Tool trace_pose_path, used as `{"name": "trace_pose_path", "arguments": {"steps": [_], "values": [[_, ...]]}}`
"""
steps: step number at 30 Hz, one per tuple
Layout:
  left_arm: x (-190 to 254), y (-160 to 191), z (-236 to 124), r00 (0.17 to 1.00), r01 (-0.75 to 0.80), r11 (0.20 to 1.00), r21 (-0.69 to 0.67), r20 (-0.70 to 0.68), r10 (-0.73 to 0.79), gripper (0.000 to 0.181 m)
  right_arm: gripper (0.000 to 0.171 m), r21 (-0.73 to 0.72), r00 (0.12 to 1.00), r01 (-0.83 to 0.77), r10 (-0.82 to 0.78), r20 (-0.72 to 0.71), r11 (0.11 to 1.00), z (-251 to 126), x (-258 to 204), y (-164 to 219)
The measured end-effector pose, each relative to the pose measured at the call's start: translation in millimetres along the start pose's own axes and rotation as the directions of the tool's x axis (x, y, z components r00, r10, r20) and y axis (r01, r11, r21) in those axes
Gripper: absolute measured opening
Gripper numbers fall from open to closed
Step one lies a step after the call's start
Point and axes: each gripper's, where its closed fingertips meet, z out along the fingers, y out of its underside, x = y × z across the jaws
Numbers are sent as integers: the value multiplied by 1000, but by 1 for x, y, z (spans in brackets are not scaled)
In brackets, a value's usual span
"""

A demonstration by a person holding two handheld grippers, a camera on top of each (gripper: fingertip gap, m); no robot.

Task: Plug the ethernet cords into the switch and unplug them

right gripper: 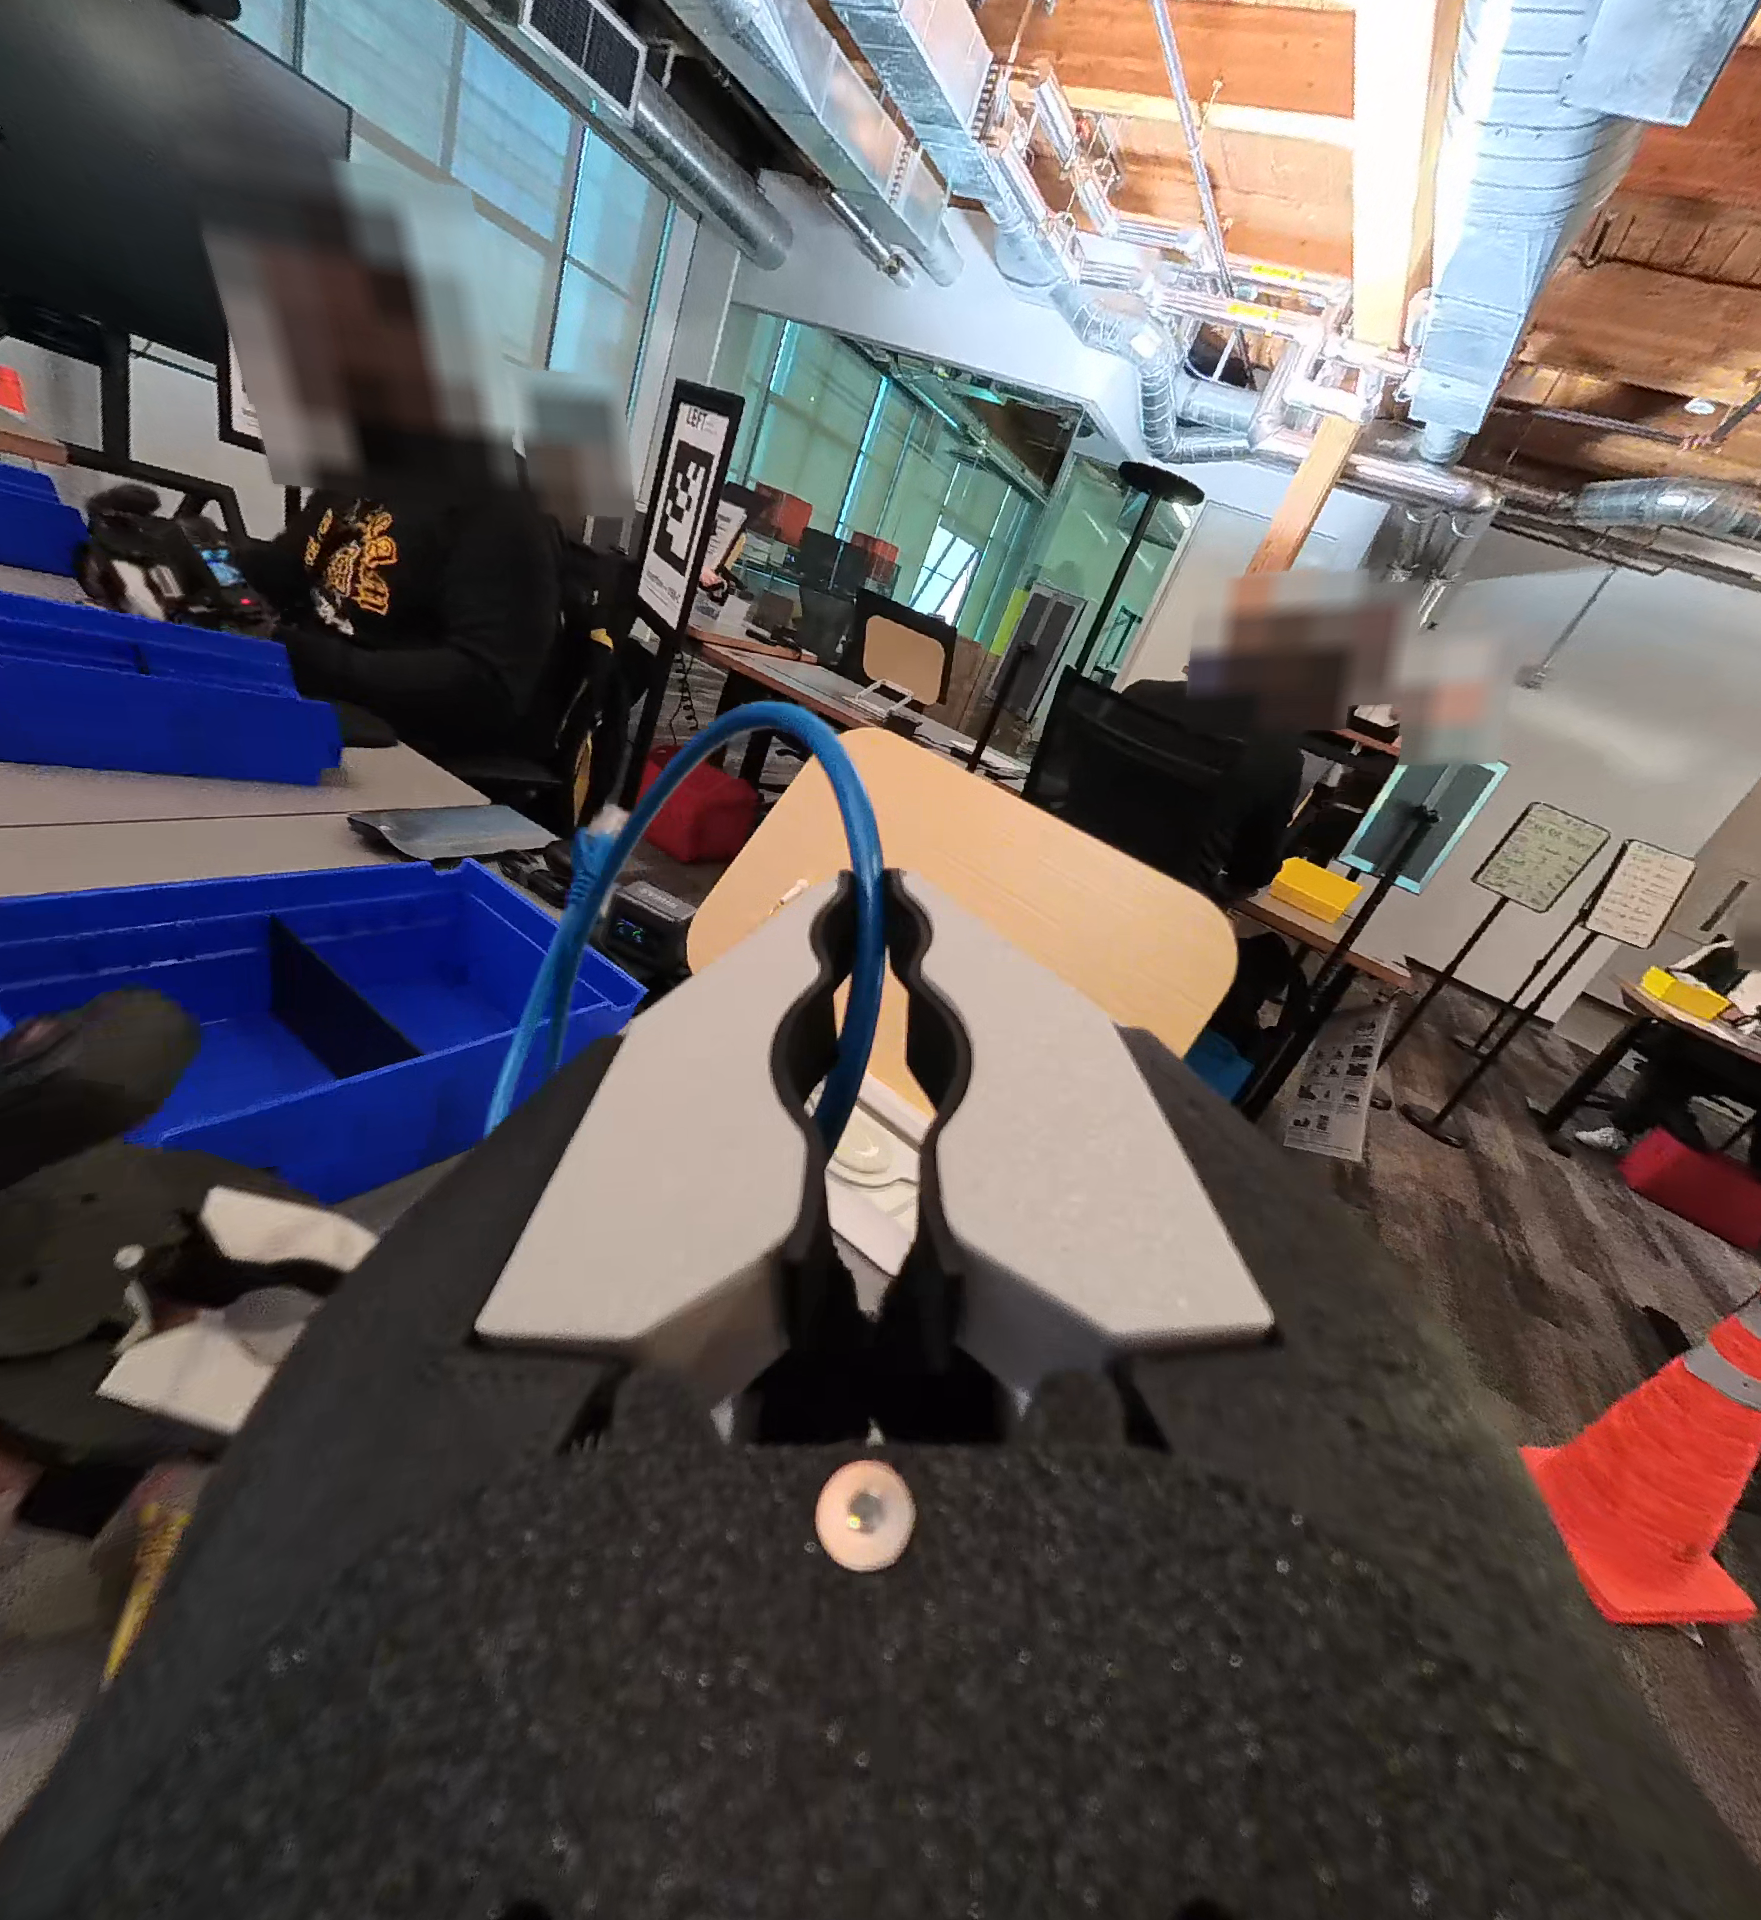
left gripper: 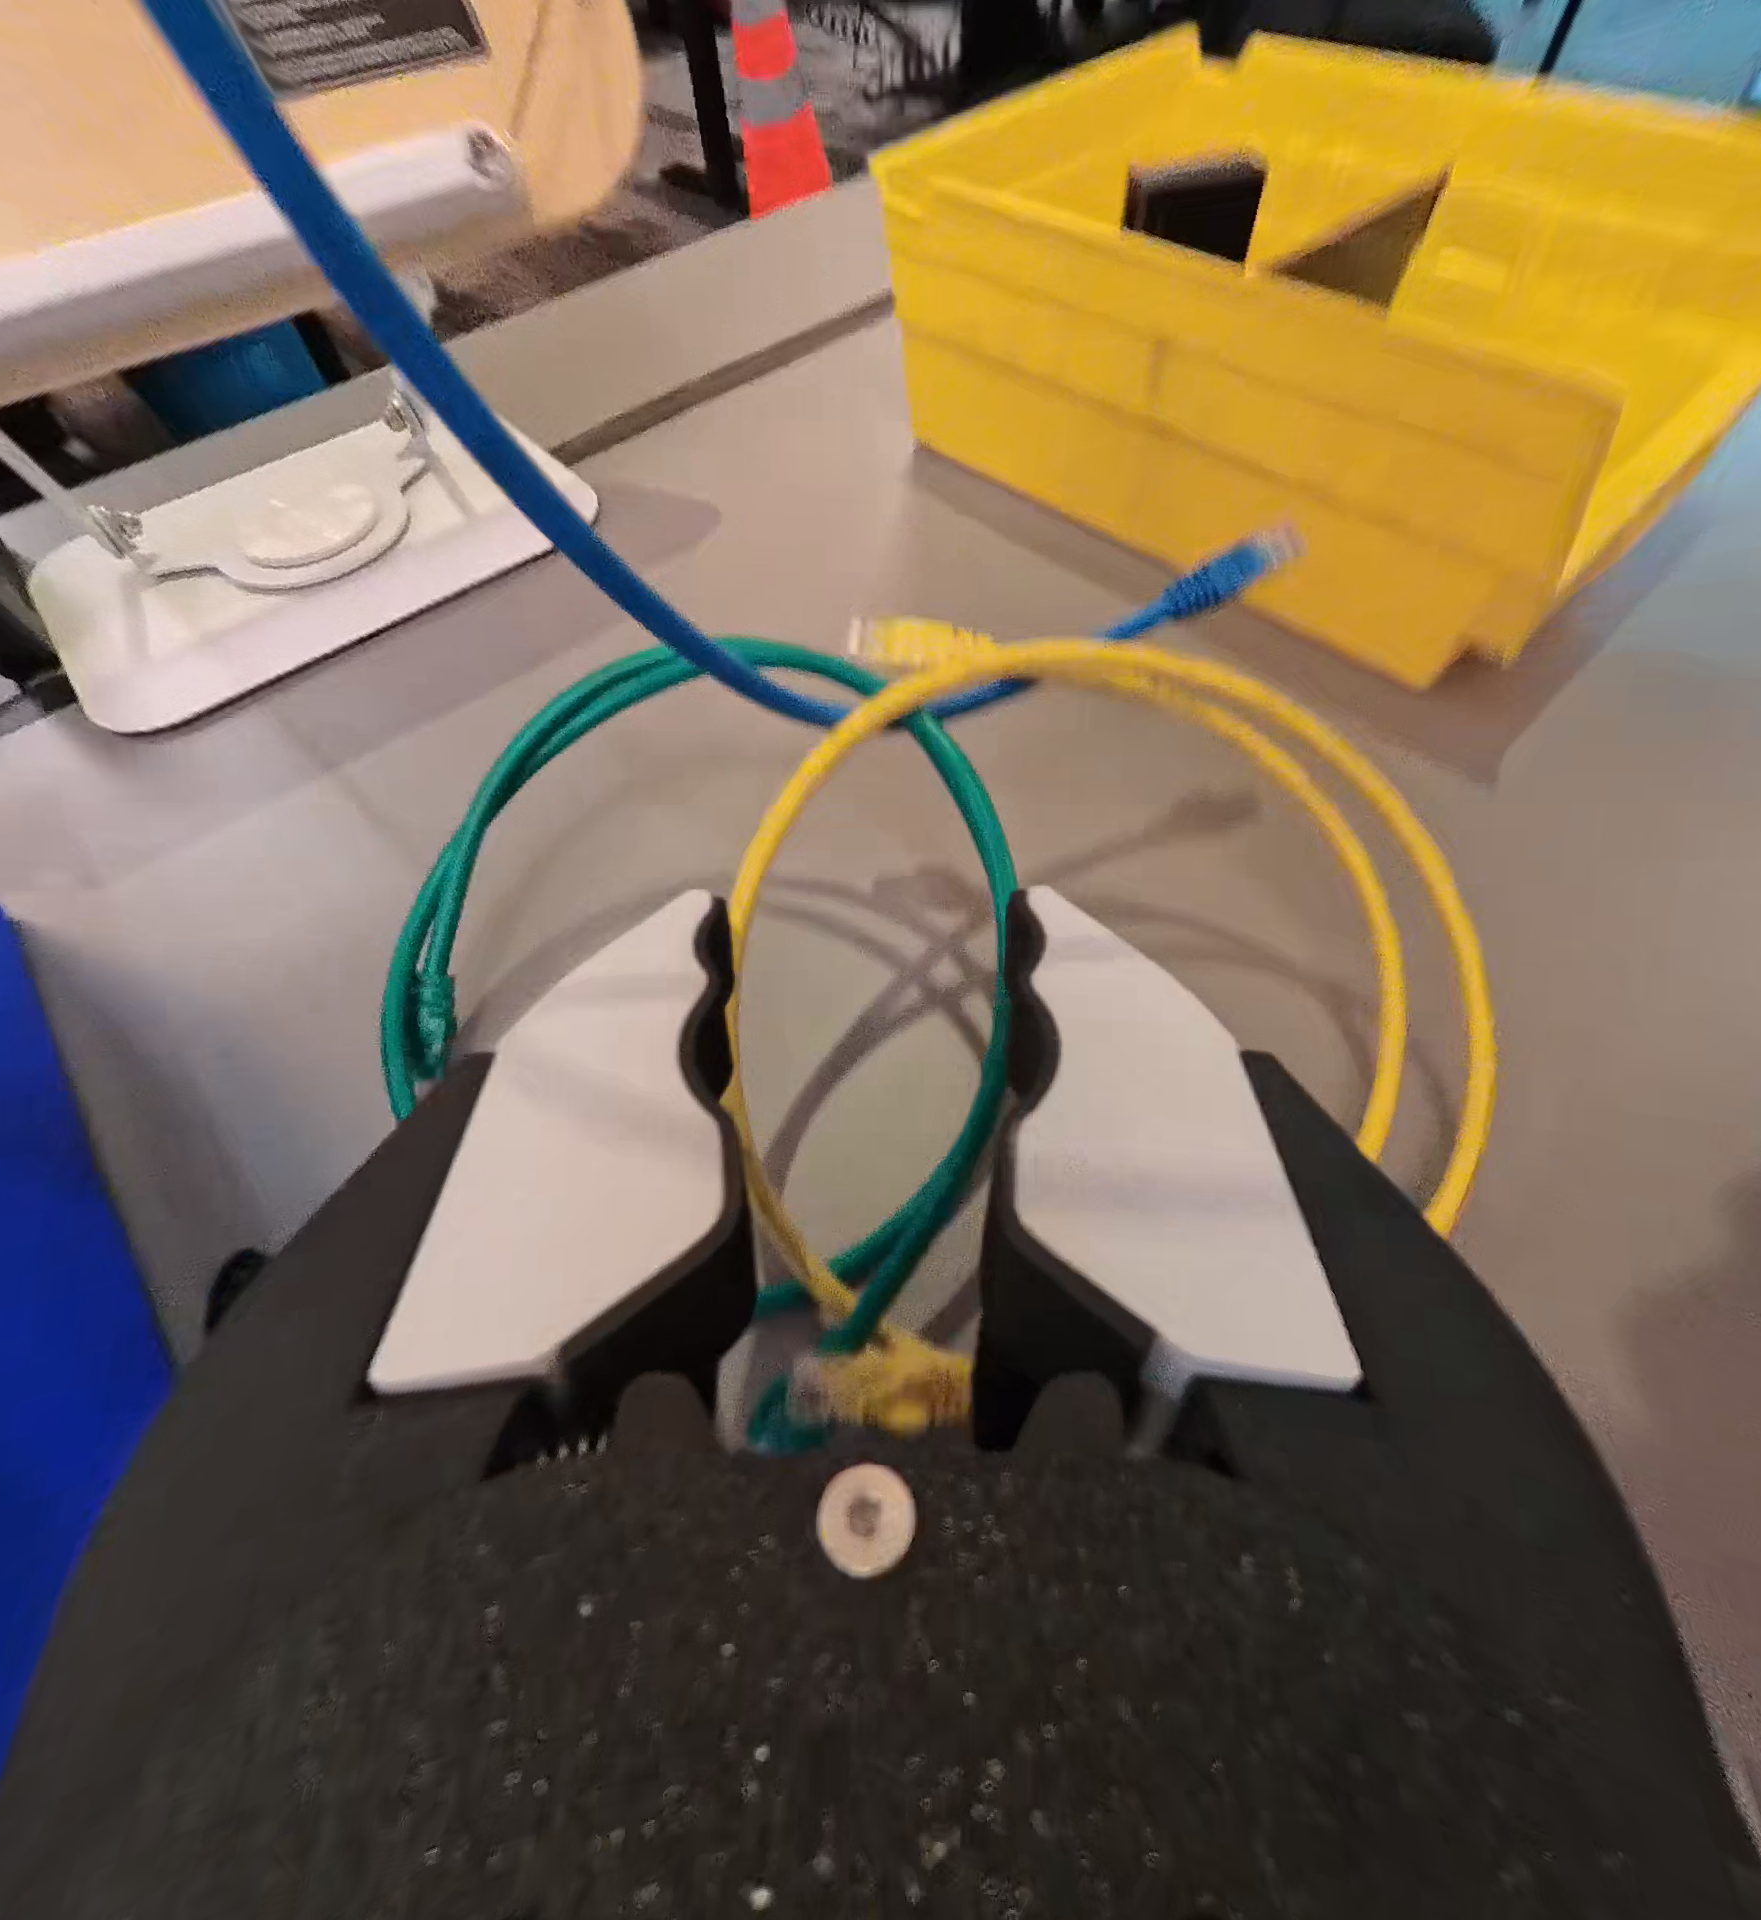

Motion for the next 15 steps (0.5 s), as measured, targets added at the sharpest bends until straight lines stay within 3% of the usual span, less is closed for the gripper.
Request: {"name": "trace_pose_path", "arguments": {"steps": [4, 6, 9, 11, 15], "values": [[-27, -28, 12, 992, 124, 991, 42, -39, -123, 42, 4, 15, 999, -49, 49, 5, 999, -9, 7, 1], [-22, -38, 24, 985, 124, 992, 37, -127, -118, 40, 4, 25, 997, -80, 79, 9, 997, -14, 11, 2], [-16, -40, 39, 980, 55, 998, -7, -191, -56, 19, 4, 23, 996, -83, 84, -20, 996, -21, 21, 7], [-26, -43, 41, 989, 14, 999, -40, -149, -19, 6, 4, 9, 996, -77, 77, -41, 997, -26, 28, 13], [-51, -83, 16, 990, -141, 990, 11, -6, 141, 6, 4, -19, 992, -86, 84, -95, 996, -37, 46, 30]]}}
